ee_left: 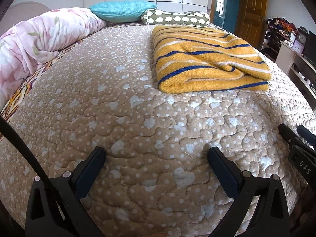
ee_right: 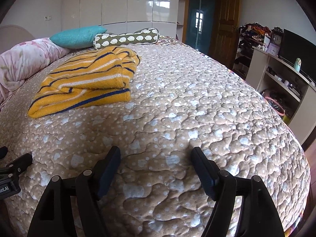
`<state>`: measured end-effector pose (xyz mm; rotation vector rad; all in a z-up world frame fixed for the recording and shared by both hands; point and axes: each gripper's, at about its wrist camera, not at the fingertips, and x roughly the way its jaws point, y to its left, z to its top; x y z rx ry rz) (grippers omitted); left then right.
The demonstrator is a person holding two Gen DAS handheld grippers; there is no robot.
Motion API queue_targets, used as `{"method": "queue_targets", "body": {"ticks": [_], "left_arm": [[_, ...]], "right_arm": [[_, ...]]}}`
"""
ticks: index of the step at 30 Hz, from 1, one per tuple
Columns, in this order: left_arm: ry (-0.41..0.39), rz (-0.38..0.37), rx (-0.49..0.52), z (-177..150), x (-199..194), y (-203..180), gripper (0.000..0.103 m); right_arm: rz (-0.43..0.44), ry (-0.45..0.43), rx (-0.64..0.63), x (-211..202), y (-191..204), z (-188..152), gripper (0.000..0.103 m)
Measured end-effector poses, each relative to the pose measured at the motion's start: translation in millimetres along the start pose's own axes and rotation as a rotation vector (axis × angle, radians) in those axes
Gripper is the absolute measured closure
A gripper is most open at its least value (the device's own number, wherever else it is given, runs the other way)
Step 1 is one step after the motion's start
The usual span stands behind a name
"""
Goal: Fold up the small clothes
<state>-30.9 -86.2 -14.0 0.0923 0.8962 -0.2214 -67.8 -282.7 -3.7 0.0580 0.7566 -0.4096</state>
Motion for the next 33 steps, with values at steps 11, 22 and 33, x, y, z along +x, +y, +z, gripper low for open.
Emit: {"method": "queue_targets", "body": {"ticks": [11, 22, 33], "left_arm": [[0.001, -0.008, -0.01, 1, 0, 2, 0.0], [0.008, -0.004, -0.021, 2, 0, 2, 0.0], [-0.022, -0.018, -0.011, -3, -3, 3, 0.0]], "right_arm": [[-0.056, 0.012, -0.043, -6, 7, -3, 0.022], [0.151, -0.05, -0.125, -19, 45, 117, 0.063], [0.149, 0.231, -0.129, 73, 55, 142, 0.081]]}}
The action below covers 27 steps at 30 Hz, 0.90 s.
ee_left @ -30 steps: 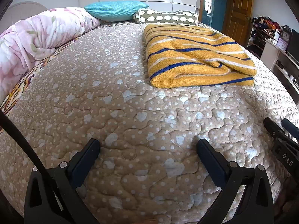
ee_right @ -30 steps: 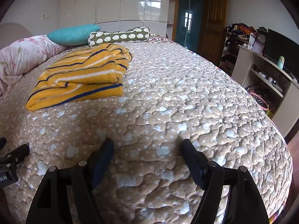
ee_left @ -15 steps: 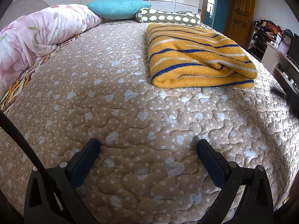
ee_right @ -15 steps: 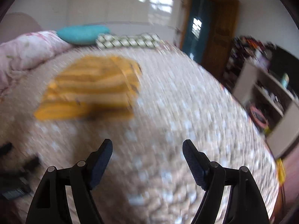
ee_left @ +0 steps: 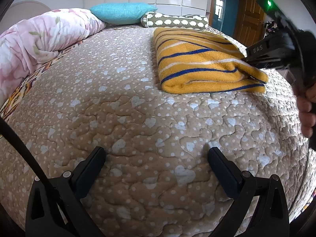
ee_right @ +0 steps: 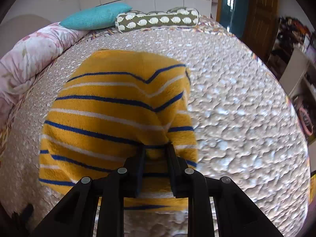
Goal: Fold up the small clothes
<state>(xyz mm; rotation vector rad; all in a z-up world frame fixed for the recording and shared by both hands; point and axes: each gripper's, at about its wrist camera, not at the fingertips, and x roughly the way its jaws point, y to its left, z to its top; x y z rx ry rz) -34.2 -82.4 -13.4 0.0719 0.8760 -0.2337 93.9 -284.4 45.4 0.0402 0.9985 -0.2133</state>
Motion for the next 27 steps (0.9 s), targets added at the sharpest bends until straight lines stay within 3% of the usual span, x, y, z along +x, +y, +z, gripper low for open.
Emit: {"method": "queue_targets", "body": {"ticks": [2, 6, 8, 11, 15, 19, 22, 23, 24, 25, 27], "left_arm": [[-0.002, 0.002, 0.001, 0, 0, 0, 0.0], [-0.006, 0.002, 0.002, 0, -1, -1, 0.0], [-0.008, 0.003, 0.004, -1, -2, -2, 0.0], [-0.007, -0.002, 0.006, -1, -2, -2, 0.0], [-0.013, -0.008, 0.004, -1, -2, 0, 0.0], [-0.017, -0.004, 0.005, -1, -2, 0, 0.0], [-0.018, -0.004, 0.005, -1, -2, 0, 0.0], [-0.017, -0.004, 0.005, -1, -2, 0, 0.0], [-0.017, -0.004, 0.005, -1, -2, 0, 0.0], [-0.018, -0.004, 0.005, -1, -2, 0, 0.0], [-0.02, -0.005, 0.006, -1, -1, 0, 0.0]], "right_arm": [[-0.061, -0.062, -0.022, -19, 10, 4, 0.081], [0.008, -0.132, -0.052, -37, 33, 18, 0.078], [0.051, -0.107, -0.046, -26, 43, 24, 0.077], [0.056, 0.032, -0.047, 16, 48, 16, 0.061], [0.082, 0.003, -0.028, 0, 42, 18, 0.061], [0.062, -0.11, 0.0, -24, 33, 46, 0.061], [0.008, -0.07, 0.026, 4, 25, 68, 0.061], [-0.023, -0.018, 0.043, 23, 18, 71, 0.059], [-0.014, 0.033, 0.061, 40, 12, 70, 0.05], [-0.002, 0.048, 0.075, 48, 5, 71, 0.048], [0.003, 0.024, 0.147, 50, -12, 63, 0.017]]}}
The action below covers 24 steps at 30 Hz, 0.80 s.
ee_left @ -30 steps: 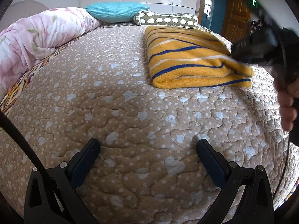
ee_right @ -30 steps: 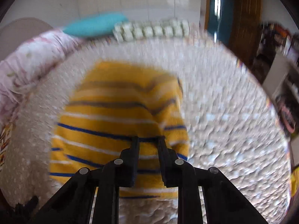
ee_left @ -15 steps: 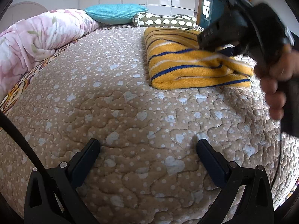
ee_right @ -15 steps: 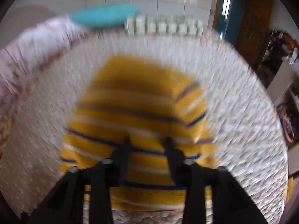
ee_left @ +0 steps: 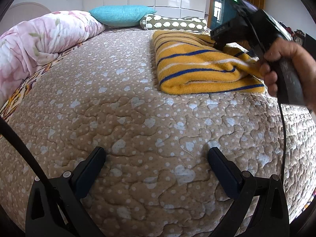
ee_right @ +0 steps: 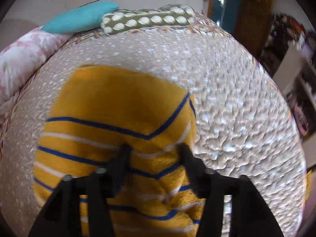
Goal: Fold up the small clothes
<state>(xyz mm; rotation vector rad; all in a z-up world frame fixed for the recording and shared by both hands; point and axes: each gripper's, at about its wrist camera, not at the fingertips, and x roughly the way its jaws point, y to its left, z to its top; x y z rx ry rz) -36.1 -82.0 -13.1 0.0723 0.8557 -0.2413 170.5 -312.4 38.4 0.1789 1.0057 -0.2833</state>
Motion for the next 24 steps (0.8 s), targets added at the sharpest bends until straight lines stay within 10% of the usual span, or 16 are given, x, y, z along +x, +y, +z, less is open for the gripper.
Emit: {"method": "queue_targets", "body": {"ticks": [9, 15, 24], "left_arm": [[-0.02, 0.001, -0.002, -3, -3, -1, 0.0], [0.067, -0.017, 0.03, 6, -11, -2, 0.001], [0.083, -0.155, -0.152, 109, 7, 31, 0.004]], "right_arm": [[0.287, -0.01, 0.187, -22, -72, -60, 0.015], [0.318, -0.087, 0.103, -37, -75, -102, 0.015], [0.53, -0.159, 0.241, -37, -110, -114, 0.015]]}}
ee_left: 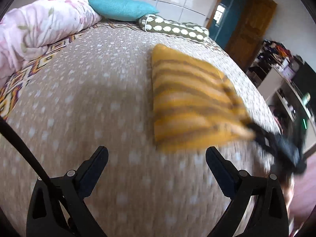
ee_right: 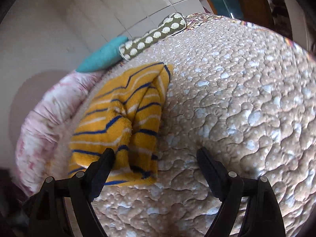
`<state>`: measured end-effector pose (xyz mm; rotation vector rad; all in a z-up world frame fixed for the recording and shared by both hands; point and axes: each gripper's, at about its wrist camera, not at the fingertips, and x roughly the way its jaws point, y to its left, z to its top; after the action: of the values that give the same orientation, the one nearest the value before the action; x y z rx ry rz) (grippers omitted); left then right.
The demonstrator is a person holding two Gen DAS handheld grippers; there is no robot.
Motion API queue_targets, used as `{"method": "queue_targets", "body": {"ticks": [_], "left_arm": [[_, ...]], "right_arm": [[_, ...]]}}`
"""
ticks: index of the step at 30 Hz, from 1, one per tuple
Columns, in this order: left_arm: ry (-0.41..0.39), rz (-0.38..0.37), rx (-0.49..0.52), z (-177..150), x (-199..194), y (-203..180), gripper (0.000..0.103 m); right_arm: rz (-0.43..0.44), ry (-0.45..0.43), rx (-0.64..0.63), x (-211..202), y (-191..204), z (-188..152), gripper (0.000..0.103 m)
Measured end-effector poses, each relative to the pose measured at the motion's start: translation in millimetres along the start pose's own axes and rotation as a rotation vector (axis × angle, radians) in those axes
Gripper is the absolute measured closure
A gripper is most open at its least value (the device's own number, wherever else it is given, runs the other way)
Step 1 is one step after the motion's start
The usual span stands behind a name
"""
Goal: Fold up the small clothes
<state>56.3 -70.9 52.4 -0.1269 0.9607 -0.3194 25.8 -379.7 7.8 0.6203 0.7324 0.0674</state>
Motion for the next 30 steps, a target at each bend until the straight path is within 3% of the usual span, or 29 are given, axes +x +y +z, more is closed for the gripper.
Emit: {"method": "queue_targets", "body": {"ticks": [3, 6, 8, 13, 15, 18, 23, 30], "left_arm": [[0.041, 0.014, -0.022, 37, 32, -3, 0.005], [0.127, 0.085, 0.004, 54, 73, -12, 0.016], [0.163, 0.122, 0.032, 47, 87, -17, 0.015], [0.143, 0.193, 0.192, 18, 70, -35, 0.018], [0.139, 0.133, 0.185, 19, 52, -36, 0.031], [0.089, 0.069, 0.163, 34, 32, -39, 0.032], [0.031, 0.092, 0.226, 76, 36, -76, 0.032], [0.1, 0.135, 0.368, 112, 112, -149, 0.035]], "right_arm": [[0.032, -0.007, 0.029, -4, -4, -1, 0.015], [0.014, -0.004, 0.012, -4, 0, -2, 0.015], [0.011, -0.004, 0.01, -3, 1, -2, 0.015], [0.029, -0.006, 0.029, -3, -1, -1, 0.015], [0.03, -0.01, 0.032, -4, -1, -1, 0.015], [0.034, -0.018, 0.045, -6, -5, -2, 0.015], [0.027, -0.025, 0.049, -9, -6, -2, 0.015], [0.069, -0.056, 0.13, -18, -24, -2, 0.025]]}}
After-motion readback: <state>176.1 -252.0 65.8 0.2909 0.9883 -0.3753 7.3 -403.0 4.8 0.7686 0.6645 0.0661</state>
